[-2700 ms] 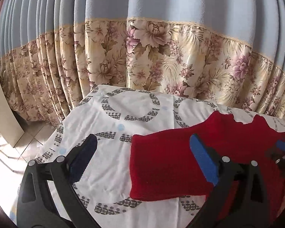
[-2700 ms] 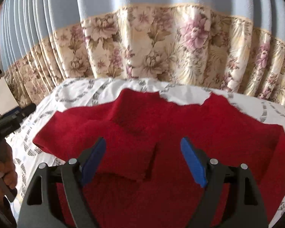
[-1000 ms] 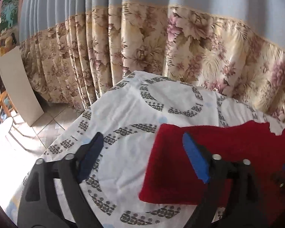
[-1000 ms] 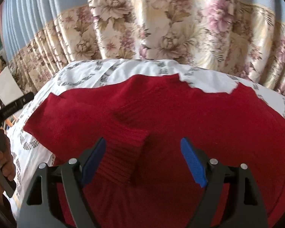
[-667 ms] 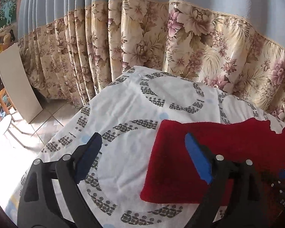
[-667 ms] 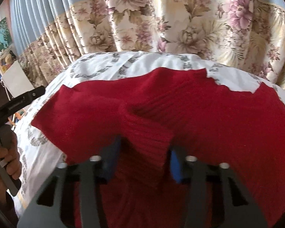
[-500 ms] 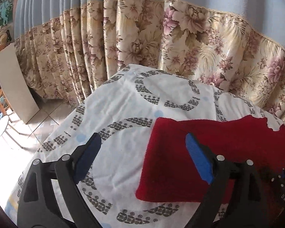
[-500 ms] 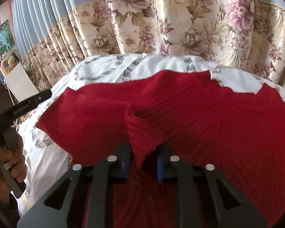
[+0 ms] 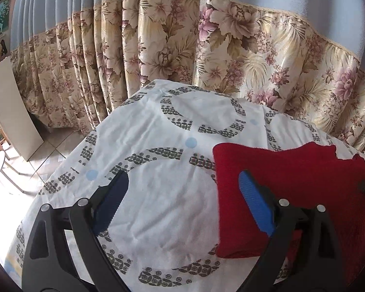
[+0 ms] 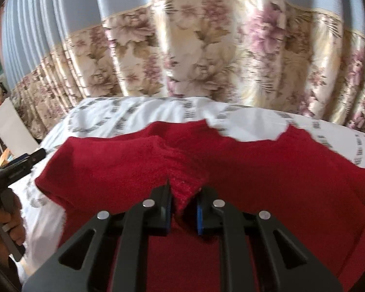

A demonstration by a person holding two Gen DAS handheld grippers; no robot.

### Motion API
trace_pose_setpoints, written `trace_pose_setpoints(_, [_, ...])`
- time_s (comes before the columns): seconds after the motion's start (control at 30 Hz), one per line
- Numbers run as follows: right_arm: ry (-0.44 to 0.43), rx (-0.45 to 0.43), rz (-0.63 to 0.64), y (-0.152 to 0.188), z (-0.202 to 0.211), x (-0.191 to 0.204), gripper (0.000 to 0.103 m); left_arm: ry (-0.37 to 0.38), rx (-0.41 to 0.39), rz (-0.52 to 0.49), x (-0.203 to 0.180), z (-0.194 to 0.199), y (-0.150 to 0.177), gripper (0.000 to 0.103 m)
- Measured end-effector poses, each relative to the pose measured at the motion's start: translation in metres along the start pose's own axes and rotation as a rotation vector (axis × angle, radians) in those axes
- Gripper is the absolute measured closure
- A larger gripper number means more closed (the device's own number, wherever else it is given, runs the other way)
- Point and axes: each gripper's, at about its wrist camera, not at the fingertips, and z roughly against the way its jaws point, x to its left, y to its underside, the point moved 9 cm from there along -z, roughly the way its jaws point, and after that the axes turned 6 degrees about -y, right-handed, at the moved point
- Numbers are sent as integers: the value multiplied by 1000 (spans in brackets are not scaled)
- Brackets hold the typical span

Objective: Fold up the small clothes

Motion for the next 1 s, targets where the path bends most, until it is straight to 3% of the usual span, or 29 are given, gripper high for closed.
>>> trace_pose_setpoints(0.23, [87, 0, -33, 7, 4, -44, 89, 4, -7, -33, -10, 1, 3, 12])
trace_pose_setpoints(0.4, [103, 1, -64, 11, 6, -63, 89, 4, -8, -45, -14, 1, 4, 12])
trace_pose_setpoints(1.0, [144, -1, -86, 12, 16, -85, 89, 2, 5, -46, -15, -3, 6, 12])
